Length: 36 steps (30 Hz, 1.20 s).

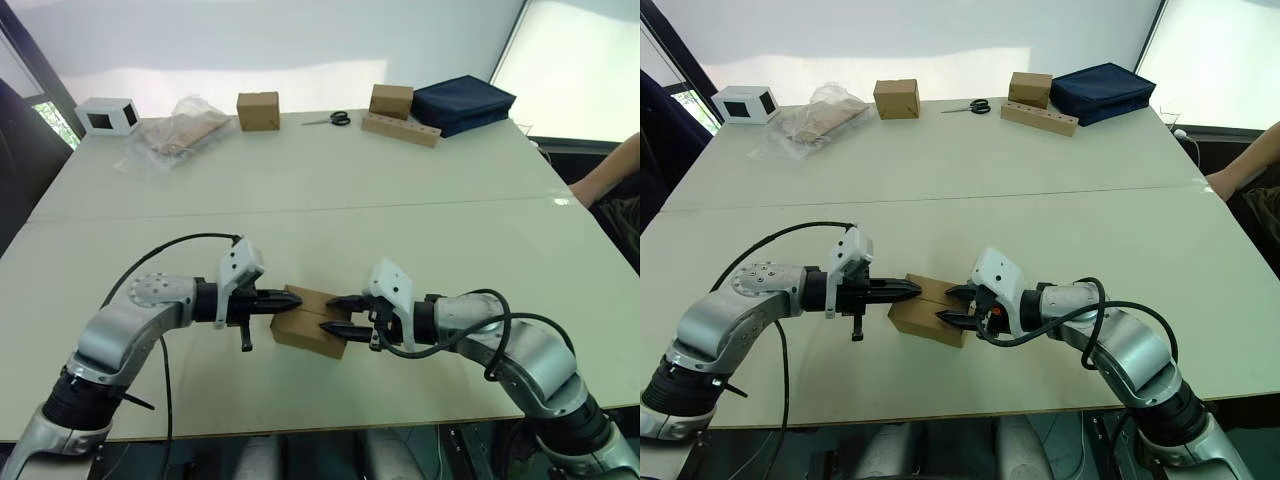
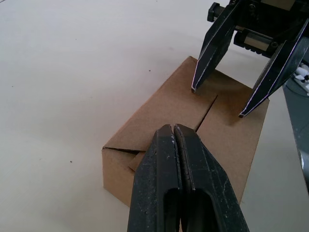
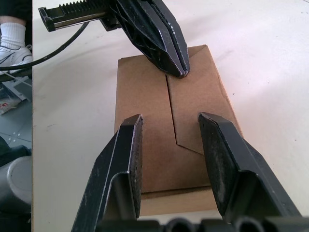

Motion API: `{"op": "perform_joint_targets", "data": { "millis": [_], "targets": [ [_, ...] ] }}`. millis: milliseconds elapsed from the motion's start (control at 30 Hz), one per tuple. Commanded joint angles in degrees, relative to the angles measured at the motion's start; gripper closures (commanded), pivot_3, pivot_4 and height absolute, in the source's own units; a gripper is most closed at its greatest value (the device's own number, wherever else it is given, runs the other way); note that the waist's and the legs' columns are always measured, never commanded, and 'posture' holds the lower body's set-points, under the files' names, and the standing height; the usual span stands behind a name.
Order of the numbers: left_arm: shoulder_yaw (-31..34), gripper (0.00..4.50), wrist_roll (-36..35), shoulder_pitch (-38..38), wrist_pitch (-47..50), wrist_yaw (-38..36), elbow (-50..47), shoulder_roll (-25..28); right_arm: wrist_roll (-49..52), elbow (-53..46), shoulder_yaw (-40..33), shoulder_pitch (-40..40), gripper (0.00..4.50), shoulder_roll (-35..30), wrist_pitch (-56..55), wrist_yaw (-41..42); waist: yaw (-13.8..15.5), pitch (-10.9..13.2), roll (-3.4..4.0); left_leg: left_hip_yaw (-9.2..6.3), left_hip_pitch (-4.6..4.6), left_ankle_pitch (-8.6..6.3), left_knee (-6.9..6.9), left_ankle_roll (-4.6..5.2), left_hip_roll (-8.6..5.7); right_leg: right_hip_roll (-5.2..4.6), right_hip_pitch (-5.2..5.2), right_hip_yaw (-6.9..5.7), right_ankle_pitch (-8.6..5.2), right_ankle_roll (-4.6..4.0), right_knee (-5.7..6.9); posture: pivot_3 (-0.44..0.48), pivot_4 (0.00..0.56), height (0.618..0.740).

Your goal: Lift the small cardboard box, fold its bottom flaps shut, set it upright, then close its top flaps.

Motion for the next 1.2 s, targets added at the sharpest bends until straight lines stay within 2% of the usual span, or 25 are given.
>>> {"op": "perform_joint_targets", "data": {
  "millis": [33, 133, 200, 367, 500, 633, 833, 1200],
  "targets": [
    [4.4, 4.50, -3.1, 1.1, 1.9, 2.3, -0.4, -1.0, 1.5, -0.4, -3.1, 0.1, 2.69, 0.8, -1.6, 0.0, 0.0, 0.0, 0.00, 0.00, 0.00, 0.00, 0.00, 0.00, 0.00, 0.00, 0.00, 0.00, 0.00, 0.00, 0.00, 0.000, 0.150, 0.740],
    [12.1, 4.50, -9.0, 0.7, 4.7, 6.7, -0.9, -3.3, 5.1, -0.8, -8.6, 1.0, 2.69, 2.6, -3.8, 0.2, 0.1, 0.0, -0.05, -0.02, -0.02, 0.00, 0.00, 0.00, 0.01, -0.01, -0.01, -0.01, 0.00, 0.00, 0.01, 0.000, 0.150, 0.740],
    [15.3, 4.50, -12.2, 1.0, 7.9, 7.6, -1.6, -2.5, 7.3, -1.4, -11.8, 1.8, 2.69, 2.6, -4.1, 0.7, 0.1, 0.0, -0.05, -0.02, -0.02, 0.00, 0.01, 0.00, 0.01, -0.01, -0.01, -0.01, 0.00, 0.00, 0.01, 0.000, 0.150, 0.740],
    [22.8, 4.50, -16.7, 9.7, 14.4, 5.8, -6.4, 6.0, 13.9, -3.5, -20.2, 7.3, 2.69, -1.5, -2.1, 3.2, -0.1, 0.0, -0.02, 0.00, -0.02, -0.03, -0.03, 0.05, 0.02, -0.03, -0.02, 0.01, 0.00, 0.00, -0.04, 0.000, 0.150, 0.740],
    [25.9, 4.50, -16.9, 18.4, 14.7, 4.6, -10.1, 10.1, 15.7, -4.8, -22.6, 14.2, 2.69, -6.2, -1.1, 5.2, 0.1, 0.0, -0.02, 0.01, -0.01, -0.02, -0.05, 0.04, 0.03, -0.02, -0.02, 0.02, 0.00, -0.01, -0.03, 0.000, 0.150, 0.740],
    [28.3, 4.50, -16.1, 27.6, 13.5, 4.0, -13.0, 11.6, 17.0, -4.6, -24.3, 20.0, 2.69, -9.8, -0.5, 6.8, 0.3, 0.0, -0.02, 0.05, 0.02, -0.02, -0.03, 0.04, 0.03, -0.04, 0.06, 0.02, -0.01, -0.01, -0.08, 0.000, 0.150, 0.740],
    [28.8, 4.50, -14.6, 34.7, 10.8, 5.1, -13.2, 10.0, 16.7, -3.0, -24.5, 22.9, 2.69, -12.1, -1.1, 8.1, 0.5, 0.0, -0.03, 0.06, 0.06, -0.03, -0.04, 0.04, 0.04, -0.02, 0.11, 0.01, -0.01, -0.02, -0.08, 0.000, 0.150, 0.740],
    [27.7, 4.50, -16.0, 34.4, 10.6, 8.9, -13.1, 6.3, 16.5, -2.2, -24.5, 23.0, 2.69, -14.2, -1.4, 9.7, 1.5, 0.0, -0.04, 0.08, 0.07, -0.03, -0.03, 0.04, 0.04, -0.02, 0.12, 0.02, -0.01, -0.01, -0.10, 0.000, 0.150, 0.740]
  ]
}}
